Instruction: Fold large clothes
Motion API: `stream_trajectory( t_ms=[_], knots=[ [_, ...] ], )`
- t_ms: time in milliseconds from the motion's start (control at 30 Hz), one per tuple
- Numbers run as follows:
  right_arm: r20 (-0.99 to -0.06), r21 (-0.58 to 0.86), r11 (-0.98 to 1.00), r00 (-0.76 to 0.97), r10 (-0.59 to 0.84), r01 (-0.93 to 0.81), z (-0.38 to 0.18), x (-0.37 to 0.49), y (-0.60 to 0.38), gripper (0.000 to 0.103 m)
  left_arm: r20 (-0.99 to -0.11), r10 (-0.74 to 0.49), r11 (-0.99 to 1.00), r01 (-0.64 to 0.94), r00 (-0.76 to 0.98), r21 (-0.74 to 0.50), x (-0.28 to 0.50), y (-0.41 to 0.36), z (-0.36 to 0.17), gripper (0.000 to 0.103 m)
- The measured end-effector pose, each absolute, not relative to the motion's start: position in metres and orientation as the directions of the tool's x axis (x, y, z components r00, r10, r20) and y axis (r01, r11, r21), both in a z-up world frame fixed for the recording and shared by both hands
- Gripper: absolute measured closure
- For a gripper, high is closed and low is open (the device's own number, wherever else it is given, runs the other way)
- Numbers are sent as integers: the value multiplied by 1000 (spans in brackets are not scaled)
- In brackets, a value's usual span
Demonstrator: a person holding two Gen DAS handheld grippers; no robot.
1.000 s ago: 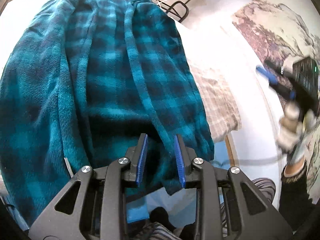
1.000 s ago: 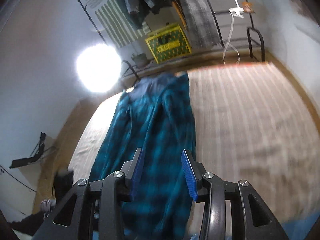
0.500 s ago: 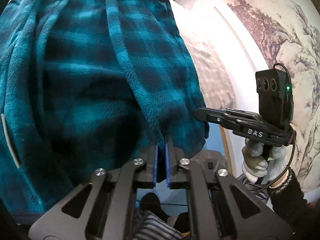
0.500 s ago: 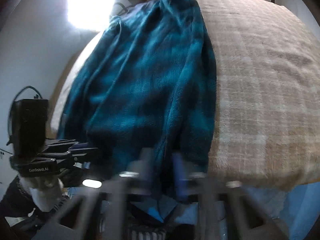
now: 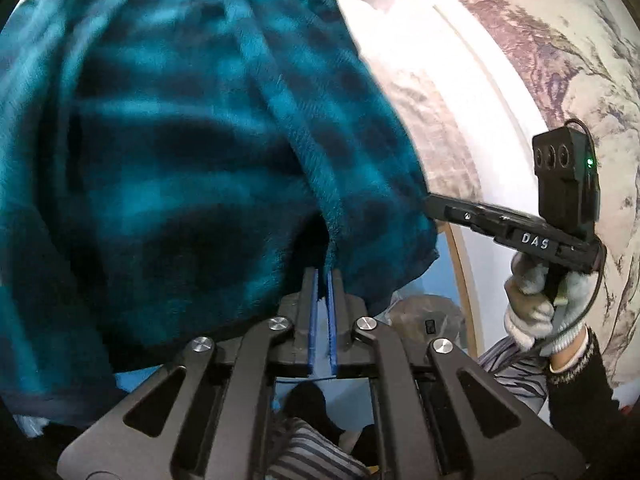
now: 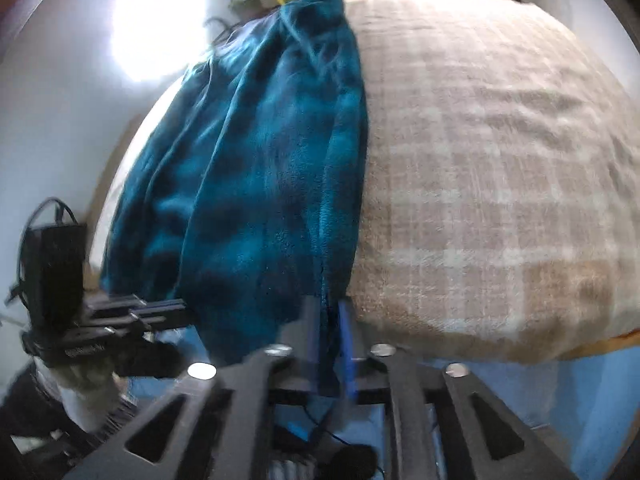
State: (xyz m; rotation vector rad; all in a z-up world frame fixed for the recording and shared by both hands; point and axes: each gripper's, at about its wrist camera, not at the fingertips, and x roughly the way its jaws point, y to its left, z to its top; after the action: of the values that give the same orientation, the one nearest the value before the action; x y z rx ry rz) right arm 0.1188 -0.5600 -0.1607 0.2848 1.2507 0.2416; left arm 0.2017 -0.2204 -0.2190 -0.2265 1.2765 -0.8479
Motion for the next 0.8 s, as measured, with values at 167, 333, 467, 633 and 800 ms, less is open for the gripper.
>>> stream_trajectory(
  t_ms=[167, 333, 467, 633, 800],
  knots=[
    [-768, 451, 889, 476, 429, -75, -115, 139, -582, 67, -731, -674, 675, 490, 104, -552, 208, -214, -174, 94],
    [-686, 500, 866, 605, 404, -12, -103, 207, -605, 47, -722, -671, 701, 464, 170, -542, 263, -206, -146, 77],
    [-676, 504, 864, 627, 388, 9, -112, 273, -607, 44, -702, -686, 708, 402, 193, -581, 313, -205, -146, 77],
    [-621, 618, 785, 637, 456, 41, -150, 338, -619, 37, -707, -692, 706, 343, 149, -619, 343, -218, -175, 77],
    [-576, 682, 731, 598, 557, -24, -180, 383, -610, 31, -773, -627, 753, 330, 98, -569, 358, -238, -213, 77]
  ],
)
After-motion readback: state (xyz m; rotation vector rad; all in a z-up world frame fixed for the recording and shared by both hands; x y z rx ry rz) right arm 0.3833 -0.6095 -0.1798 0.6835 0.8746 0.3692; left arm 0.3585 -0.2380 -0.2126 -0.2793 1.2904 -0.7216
